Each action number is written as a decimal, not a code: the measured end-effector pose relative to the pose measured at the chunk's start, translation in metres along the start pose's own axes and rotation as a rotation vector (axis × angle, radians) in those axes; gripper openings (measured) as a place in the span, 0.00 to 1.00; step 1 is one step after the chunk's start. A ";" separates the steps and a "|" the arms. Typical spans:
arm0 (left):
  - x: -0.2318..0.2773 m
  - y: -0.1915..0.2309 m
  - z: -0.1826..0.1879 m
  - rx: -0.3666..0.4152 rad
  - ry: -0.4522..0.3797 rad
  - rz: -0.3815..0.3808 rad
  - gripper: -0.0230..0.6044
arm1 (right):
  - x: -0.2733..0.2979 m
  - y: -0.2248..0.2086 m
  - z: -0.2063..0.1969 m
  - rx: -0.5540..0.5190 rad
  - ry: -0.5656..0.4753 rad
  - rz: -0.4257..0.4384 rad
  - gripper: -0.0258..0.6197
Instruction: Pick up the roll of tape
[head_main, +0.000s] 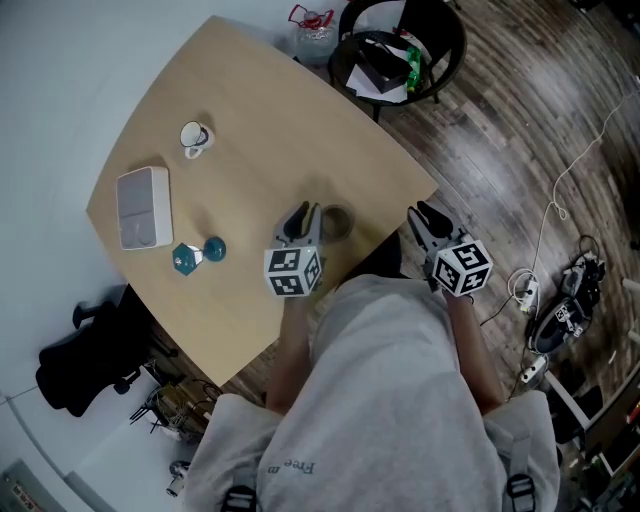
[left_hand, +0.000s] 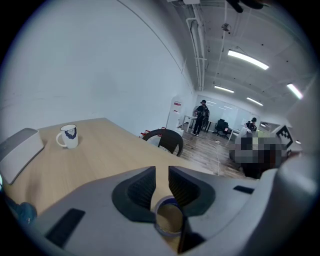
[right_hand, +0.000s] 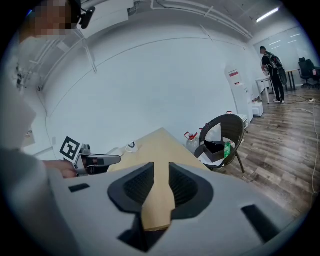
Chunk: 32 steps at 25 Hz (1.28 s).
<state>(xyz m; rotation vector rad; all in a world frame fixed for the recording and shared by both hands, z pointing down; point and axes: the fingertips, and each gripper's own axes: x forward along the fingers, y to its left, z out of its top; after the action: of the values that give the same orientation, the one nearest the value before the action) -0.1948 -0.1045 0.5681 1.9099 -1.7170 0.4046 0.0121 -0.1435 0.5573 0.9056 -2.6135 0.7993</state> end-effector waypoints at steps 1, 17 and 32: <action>0.000 0.001 -0.001 -0.001 0.003 0.001 0.16 | 0.001 0.001 -0.001 0.000 0.002 0.003 0.19; 0.017 0.014 -0.056 0.043 0.201 -0.094 0.16 | 0.025 0.021 -0.014 -0.046 0.061 0.050 0.19; 0.046 -0.012 -0.083 0.257 0.415 -0.279 0.18 | 0.014 0.016 -0.022 -0.072 0.090 0.018 0.18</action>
<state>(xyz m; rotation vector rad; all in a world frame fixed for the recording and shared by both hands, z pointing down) -0.1657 -0.0943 0.6590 2.0284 -1.1582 0.8759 -0.0073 -0.1267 0.5743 0.8089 -2.5582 0.7283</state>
